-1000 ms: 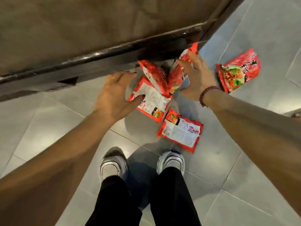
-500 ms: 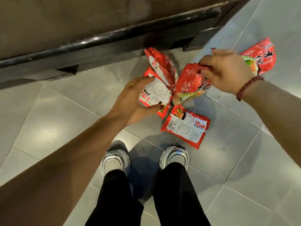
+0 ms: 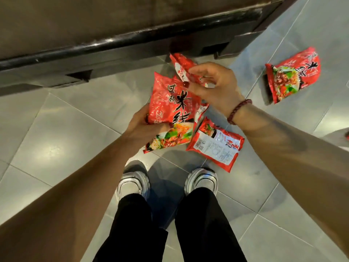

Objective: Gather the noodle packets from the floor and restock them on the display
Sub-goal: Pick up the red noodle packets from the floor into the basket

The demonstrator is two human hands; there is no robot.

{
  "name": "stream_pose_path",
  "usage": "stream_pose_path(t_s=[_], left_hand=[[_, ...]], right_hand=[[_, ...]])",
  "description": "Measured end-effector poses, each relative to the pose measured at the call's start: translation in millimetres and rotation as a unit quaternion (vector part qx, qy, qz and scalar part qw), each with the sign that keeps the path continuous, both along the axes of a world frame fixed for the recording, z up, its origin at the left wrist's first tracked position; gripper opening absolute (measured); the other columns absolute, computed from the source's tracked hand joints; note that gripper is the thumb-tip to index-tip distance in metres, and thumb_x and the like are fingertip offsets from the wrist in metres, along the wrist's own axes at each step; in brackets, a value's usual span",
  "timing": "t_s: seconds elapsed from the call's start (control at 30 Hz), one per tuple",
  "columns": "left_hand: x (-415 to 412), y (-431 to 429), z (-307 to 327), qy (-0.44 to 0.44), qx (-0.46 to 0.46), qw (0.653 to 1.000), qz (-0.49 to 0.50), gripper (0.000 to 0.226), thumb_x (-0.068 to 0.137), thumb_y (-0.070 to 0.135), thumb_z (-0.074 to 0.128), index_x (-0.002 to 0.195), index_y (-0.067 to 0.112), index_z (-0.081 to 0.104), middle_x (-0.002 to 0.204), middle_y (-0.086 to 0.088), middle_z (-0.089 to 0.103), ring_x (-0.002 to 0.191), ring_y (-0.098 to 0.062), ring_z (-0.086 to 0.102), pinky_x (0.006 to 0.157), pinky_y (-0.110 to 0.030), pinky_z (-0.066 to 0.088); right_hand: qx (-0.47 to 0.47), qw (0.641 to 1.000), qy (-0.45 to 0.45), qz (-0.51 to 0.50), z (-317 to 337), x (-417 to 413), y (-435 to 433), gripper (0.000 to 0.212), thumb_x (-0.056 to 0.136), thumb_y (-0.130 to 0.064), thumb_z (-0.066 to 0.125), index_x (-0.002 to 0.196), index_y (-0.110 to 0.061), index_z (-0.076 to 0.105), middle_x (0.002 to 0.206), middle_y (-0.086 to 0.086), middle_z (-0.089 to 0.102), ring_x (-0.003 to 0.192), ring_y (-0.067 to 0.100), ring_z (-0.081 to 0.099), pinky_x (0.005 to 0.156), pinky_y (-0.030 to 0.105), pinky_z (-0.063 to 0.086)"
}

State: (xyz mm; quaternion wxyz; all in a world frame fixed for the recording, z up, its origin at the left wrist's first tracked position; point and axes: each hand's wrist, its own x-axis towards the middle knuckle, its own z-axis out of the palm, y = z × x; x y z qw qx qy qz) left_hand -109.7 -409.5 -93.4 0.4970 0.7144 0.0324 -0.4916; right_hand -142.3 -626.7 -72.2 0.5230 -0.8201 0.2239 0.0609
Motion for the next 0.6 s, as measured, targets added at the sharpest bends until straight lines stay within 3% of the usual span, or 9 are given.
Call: stream_pose_path(t_s=[0.1,0.23,0.27,0.3,0.37,0.4,0.5,0.6], left_hand=[[-3.0,24.2,-18.7,0.001,-0.017,0.995,0.094,0.064,0.059,0.019,0.078,0.12,0.02,0.057,0.107,0.0,0.071,0.099,-0.022,0.068,0.085,-0.043,0.055],[-3.7,43.9,-36.8,0.021,-0.075,0.985,0.153,0.044,0.071,0.006,0.064,0.115,0.014,0.058,0.102,-0.004,0.07,0.099,-0.027,0.067,0.08,-0.037,0.055],[-3.7,46.3,-40.5,0.026,-0.08,0.983,0.162,0.046,0.07,0.007,0.064,0.115,0.012,0.058,0.102,-0.004,0.07,0.099,-0.027,0.067,0.079,-0.037,0.055],[-3.7,48.0,-44.3,0.03,-0.085,0.981,0.171,0.048,0.069,0.008,0.066,0.115,0.012,0.058,0.102,-0.004,0.07,0.098,-0.027,0.068,0.078,-0.036,0.056],[-3.3,50.5,-50.6,0.031,-0.091,0.979,0.181,0.047,0.069,0.008,0.066,0.114,0.016,0.058,0.102,-0.002,0.071,0.097,-0.025,0.069,0.074,-0.033,0.056],[-2.9,52.2,-52.9,0.029,-0.091,0.978,0.188,0.044,0.07,0.008,0.064,0.113,0.018,0.058,0.101,-0.001,0.072,0.096,-0.024,0.069,0.073,-0.032,0.056],[-3.1,58.3,-59.4,0.023,-0.088,0.97,0.224,0.044,0.073,0.01,0.064,0.116,0.017,0.058,0.102,-0.002,0.072,0.096,-0.024,0.07,0.072,-0.032,0.057],[-5.1,67.6,-65.8,0.021,-0.08,0.963,0.257,0.046,0.072,0.012,0.063,0.118,0.013,0.058,0.103,-0.005,0.071,0.096,-0.025,0.07,0.075,-0.036,0.058]], right_hand=[[-0.051,0.99,0.068,-0.11,-27.6,-3.7,-3.3,0.066,0.076,-0.027,0.08,0.134,-0.018,0.049,0.134,-0.004,0.05,0.124,0.01,0.047,0.102,0.017,0.038],[0.043,0.984,0.146,-0.093,-63.6,-2.3,-5.1,0.105,0.07,-0.014,0.082,0.152,-0.019,0.017,0.155,-0.002,0.022,0.138,0.008,0.023,0.09,-0.002,0.02],[0.054,0.984,0.15,-0.075,-70.8,1.9,-1.9,0.11,0.068,-0.016,0.084,0.153,-0.021,0.013,0.157,-0.002,0.017,0.139,0.007,0.02,0.1,0.002,0.024],[0.046,0.985,0.155,-0.054,-78.4,6.7,1.9,0.117,0.064,-0.024,0.087,0.153,-0.024,0.011,0.159,-0.002,0.014,0.141,0.009,0.018,0.112,0.016,0.027],[0.023,0.985,0.172,-0.022,-91.2,14.9,10.3,0.135,0.045,-0.052,0.088,0.153,-0.032,0.009,0.16,-0.001,0.01,0.146,0.018,0.017,0.116,0.045,0.028],[0.007,0.983,0.184,-0.009,-98.7,18.6,14.0,0.14,0.038,-0.061,0.085,0.152,-0.037,0.008,0.16,0.0,0.007,0.146,0.023,0.015,0.115,0.051,0.027],[-0.059,0.974,0.217,0.036,-114.5,25.5,20.0,0.131,0.05,-0.053,0.088,0.15,-0.044,0.004,0.16,0.003,-0.001,0.147,0.03,0.004,0.116,0.057,0.018],[-0.13,0.965,0.224,0.033,-123.6,28.8,24.1,0.125,0.058,-0.053,0.085,0.149,-0.046,0.0,0.157,0.005,0.01,0.144,0.033,0.011,0.113,0.056,0.024]])
